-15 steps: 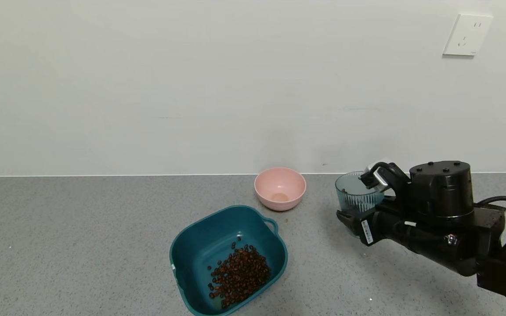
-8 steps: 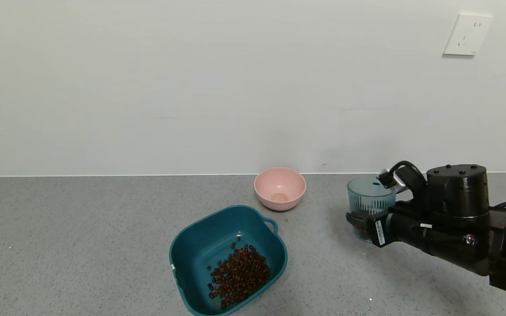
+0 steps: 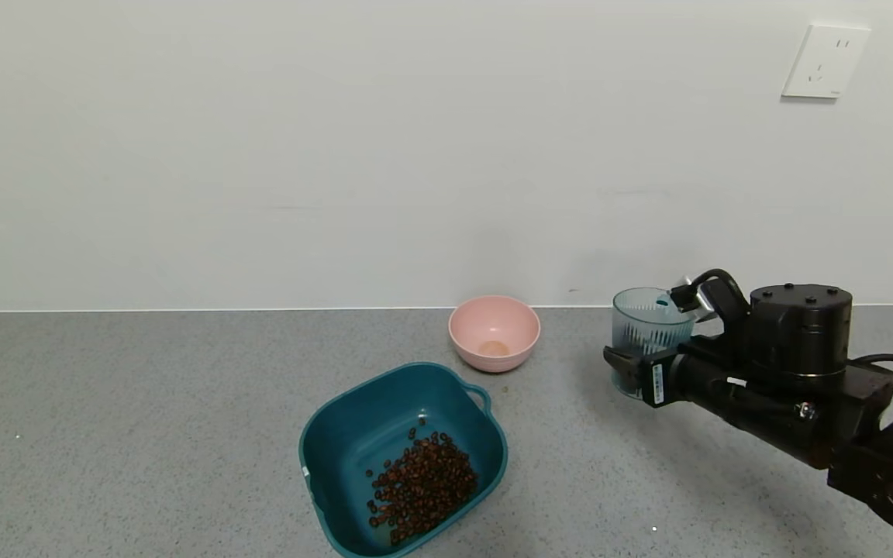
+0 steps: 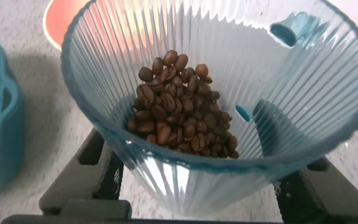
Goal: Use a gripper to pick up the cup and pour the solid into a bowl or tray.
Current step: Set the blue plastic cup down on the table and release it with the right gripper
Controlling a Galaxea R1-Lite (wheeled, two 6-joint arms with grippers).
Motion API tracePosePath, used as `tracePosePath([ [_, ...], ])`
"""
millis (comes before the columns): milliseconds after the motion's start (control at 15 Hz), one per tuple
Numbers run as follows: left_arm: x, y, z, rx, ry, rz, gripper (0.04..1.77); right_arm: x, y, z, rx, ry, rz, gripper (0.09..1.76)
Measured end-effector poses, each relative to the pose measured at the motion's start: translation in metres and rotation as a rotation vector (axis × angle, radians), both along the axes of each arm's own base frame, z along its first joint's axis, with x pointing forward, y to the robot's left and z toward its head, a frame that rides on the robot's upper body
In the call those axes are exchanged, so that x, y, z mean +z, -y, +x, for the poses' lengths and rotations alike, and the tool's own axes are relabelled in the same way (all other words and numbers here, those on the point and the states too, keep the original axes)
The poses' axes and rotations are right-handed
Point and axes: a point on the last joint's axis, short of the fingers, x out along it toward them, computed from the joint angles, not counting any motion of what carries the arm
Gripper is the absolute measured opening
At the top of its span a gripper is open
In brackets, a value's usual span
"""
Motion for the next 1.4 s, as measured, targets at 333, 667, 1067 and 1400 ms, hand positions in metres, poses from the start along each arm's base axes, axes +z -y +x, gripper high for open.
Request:
tracePosePath([
  [333, 0.000, 0.000, 0.000, 0.000, 0.000, 0.000, 1.75, -0.016, 0.000, 0.023, -0.034, 0.072, 0.049, 1.35],
  [667, 0.000, 0.000, 0.000, 0.000, 0.000, 0.000, 1.75, -0.039, -0.001, 0.046, -0.061, 0.165, 0.077, 1.35],
  [1067, 0.000, 0.000, 0.000, 0.000, 0.000, 0.000, 1.75, -0.075, -0.003, 0.075, -0.094, 0.176, 0.056, 1.35],
  [1400, 0.000, 0.000, 0.000, 0.000, 0.000, 0.000, 1.75, -0.097, -0.001, 0.103, -0.116, 0.183, 0.049, 1.35],
])
